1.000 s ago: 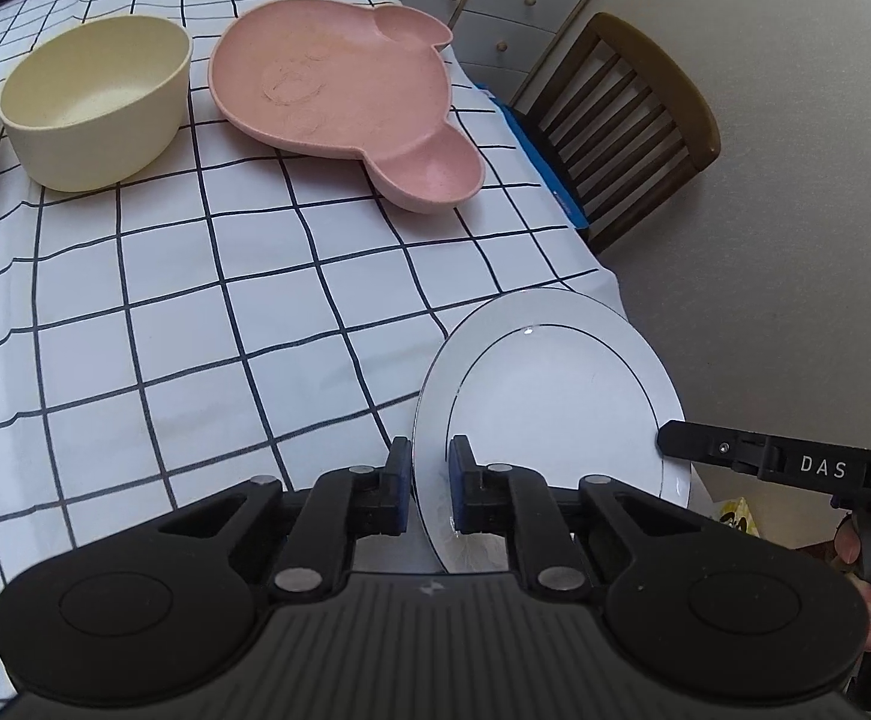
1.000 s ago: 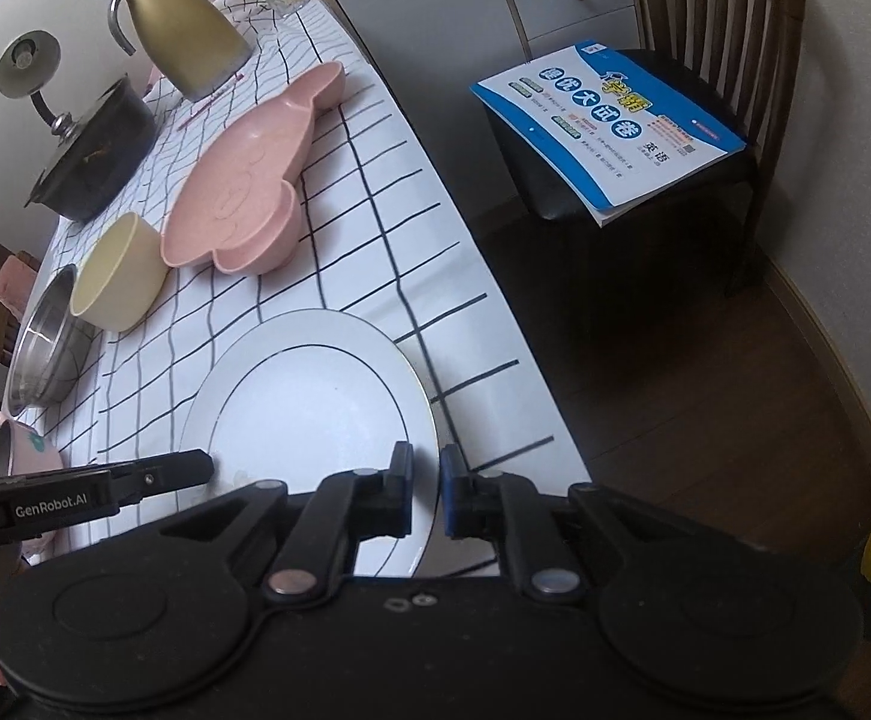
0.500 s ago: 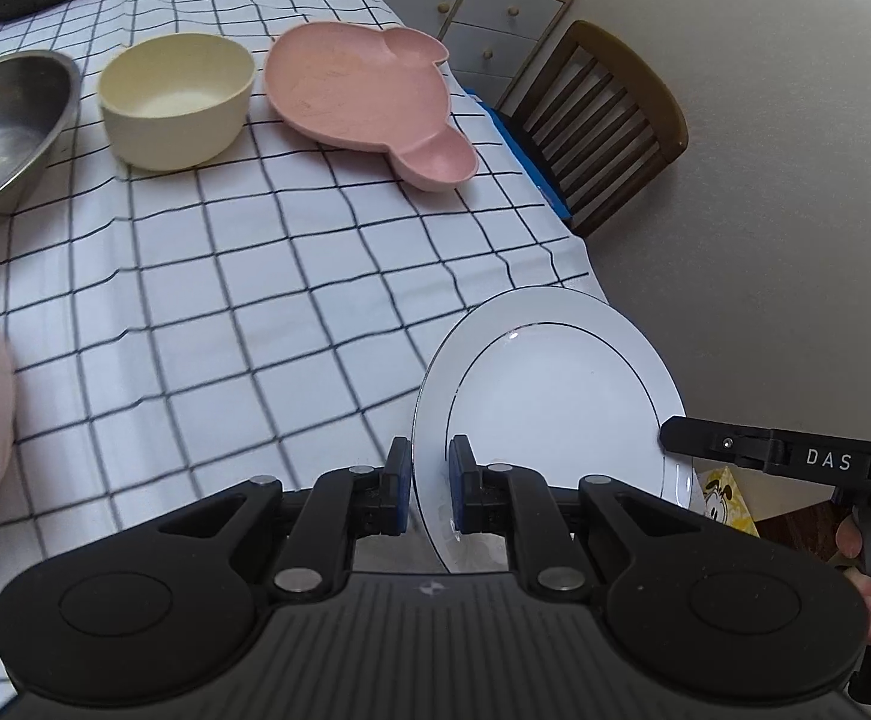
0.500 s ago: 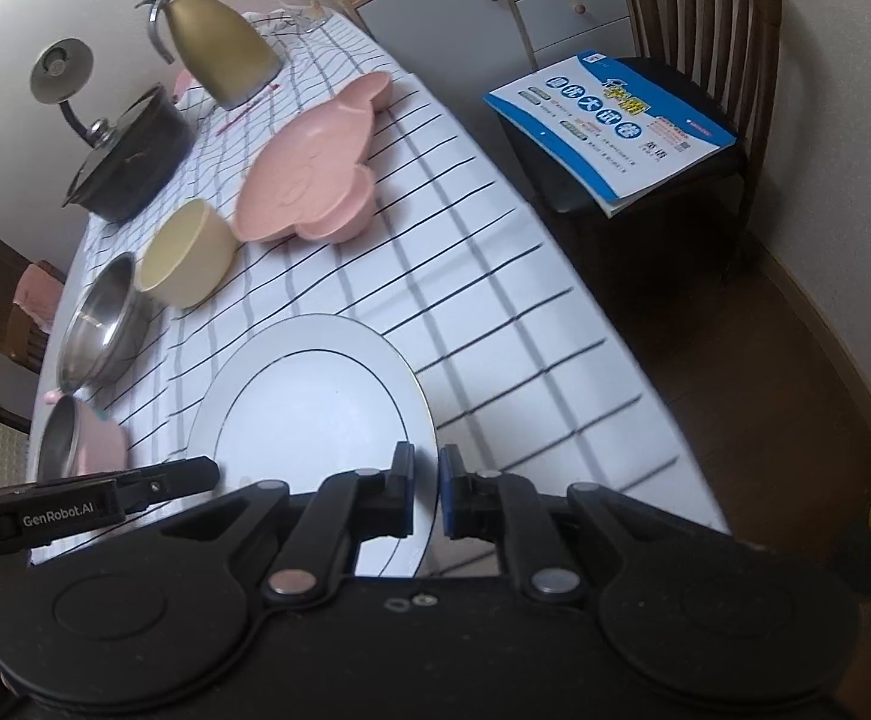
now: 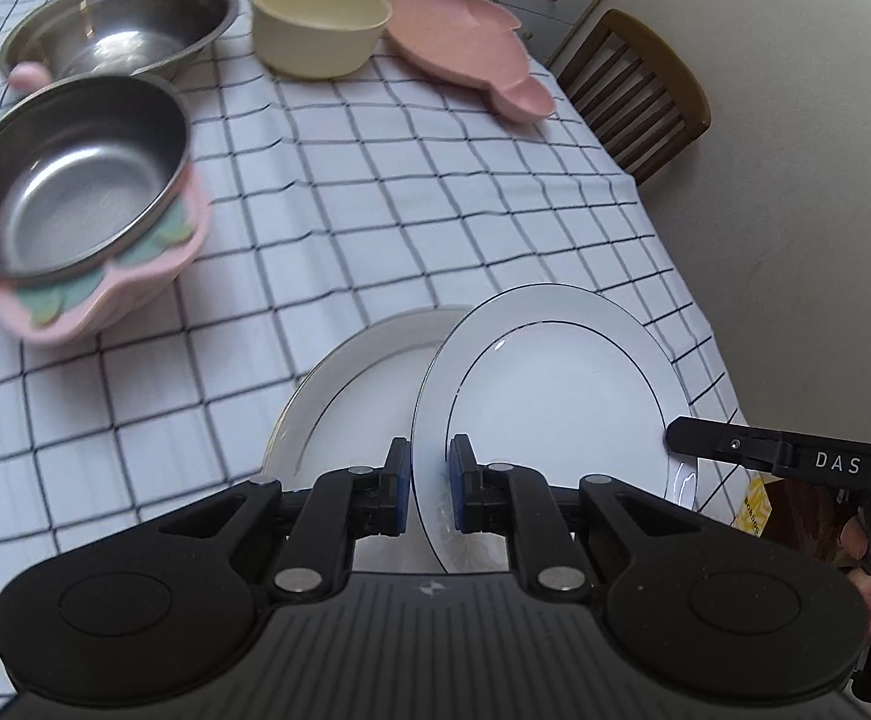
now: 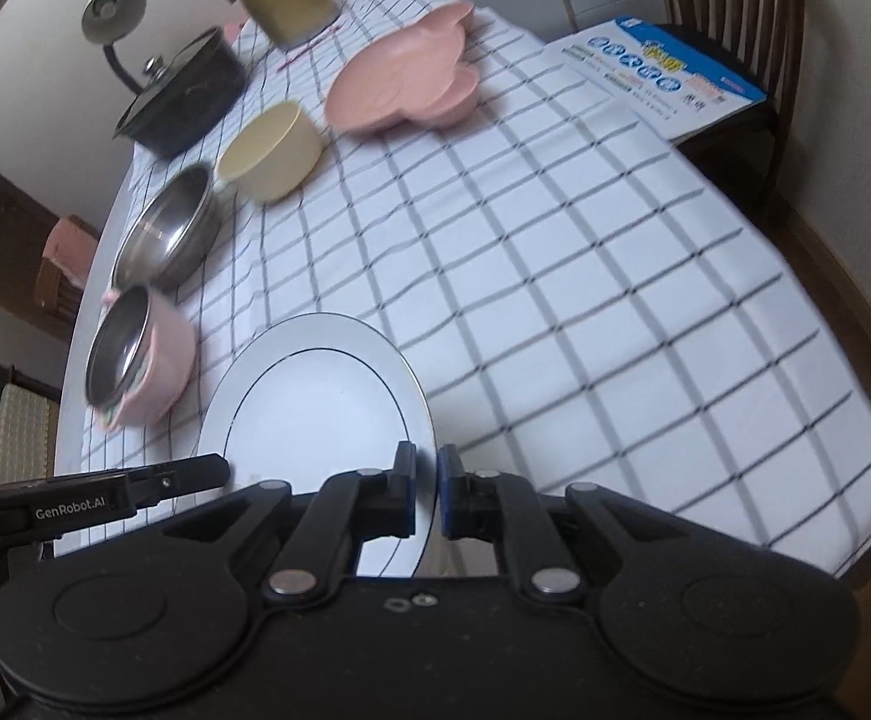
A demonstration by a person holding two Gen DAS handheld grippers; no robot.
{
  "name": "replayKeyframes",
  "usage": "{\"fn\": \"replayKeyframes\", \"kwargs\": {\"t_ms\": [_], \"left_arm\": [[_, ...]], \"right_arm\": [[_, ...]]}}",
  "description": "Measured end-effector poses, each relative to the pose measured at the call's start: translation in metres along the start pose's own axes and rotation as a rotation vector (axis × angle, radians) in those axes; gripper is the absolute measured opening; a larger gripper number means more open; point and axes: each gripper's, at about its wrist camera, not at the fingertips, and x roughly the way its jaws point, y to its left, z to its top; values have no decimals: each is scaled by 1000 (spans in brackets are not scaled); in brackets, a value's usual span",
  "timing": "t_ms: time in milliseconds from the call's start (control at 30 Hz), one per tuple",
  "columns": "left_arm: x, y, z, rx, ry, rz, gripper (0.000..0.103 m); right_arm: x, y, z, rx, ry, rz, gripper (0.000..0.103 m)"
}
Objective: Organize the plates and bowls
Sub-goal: 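Lift the small white plate with both tools over the large plate, then lower the small plate onto the large plate and open both tools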
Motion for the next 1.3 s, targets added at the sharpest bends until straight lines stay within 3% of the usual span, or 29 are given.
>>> {"fn": "replayKeyframes", "kwargs": {"t_ms": [367,1100,1300], "left_arm": [[13,28,-20,-27,35,2,12],[13,32,-15,-1,47,-7,12],[3,29,-15,39,27,33,12]], "right_arm": [[26,14,-28,0,45,-14,8],[34,3,-25,26,57,-10,8],[38,10,-26,-7,61,-22,9]]}}
